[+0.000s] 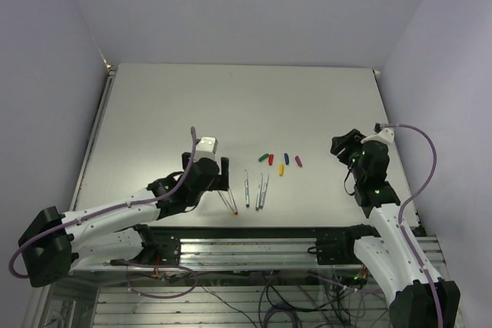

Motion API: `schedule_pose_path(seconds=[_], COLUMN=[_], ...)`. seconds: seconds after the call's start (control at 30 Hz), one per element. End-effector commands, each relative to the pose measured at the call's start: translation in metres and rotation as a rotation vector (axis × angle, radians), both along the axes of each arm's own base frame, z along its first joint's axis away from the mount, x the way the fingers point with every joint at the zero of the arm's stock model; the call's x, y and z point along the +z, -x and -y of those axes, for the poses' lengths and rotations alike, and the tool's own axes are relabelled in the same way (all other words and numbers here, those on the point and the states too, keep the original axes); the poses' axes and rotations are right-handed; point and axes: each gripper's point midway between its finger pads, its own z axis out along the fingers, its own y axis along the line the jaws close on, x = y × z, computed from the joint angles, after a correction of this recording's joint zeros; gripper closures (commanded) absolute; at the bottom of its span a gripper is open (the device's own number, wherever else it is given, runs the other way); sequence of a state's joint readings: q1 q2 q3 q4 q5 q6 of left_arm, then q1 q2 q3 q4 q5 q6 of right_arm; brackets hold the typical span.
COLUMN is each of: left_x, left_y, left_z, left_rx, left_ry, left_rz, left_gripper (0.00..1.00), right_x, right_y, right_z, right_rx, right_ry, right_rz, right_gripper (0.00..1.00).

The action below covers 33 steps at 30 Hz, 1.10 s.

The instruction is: Insert the pens into the pen caps

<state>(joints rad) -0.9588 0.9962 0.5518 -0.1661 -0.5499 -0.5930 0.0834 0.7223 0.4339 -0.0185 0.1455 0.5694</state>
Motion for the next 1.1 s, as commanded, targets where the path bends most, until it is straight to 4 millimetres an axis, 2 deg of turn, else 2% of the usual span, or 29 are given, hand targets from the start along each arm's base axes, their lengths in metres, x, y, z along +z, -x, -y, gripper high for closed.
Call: schedule_pose_path(seconds=[0.0,0.3,0.37,0.5,1.07], left_x=[-0.019,-0.039,-0.043,-0.049,-0.071], left_y=[0.021,0.041,0.043,0.046,0.047], left_z=[0.008,0.018,0.019,0.024,0.020], left_rx=[-0.027,0.069,0.082,0.081,0.113], left_ry=[-0.063,-0.111,-0.112,-0.124,-0.183], left_rz=[-0.099,-0.198,-0.214,-0.246,-0.277], left_gripper=[0.05,0.06,0.18,0.26,0.28], right_x=[0.005,0.005,0.002,-0.005,-0.013], right_y=[0.004,0.016,0.018,0.020,0.017], right_z=[0.002,-0.004,-0.006,-0.010,-0.017], right_rx=[0.003,0.047,0.060,0.082,0.126], right_ry=[0.021,0.012,0.013,0.014,0.005], right_rz=[-0.001,0.009,0.004,-0.007,-0.026], right_gripper=[0.46,0.44,0.43,0.41,0.41])
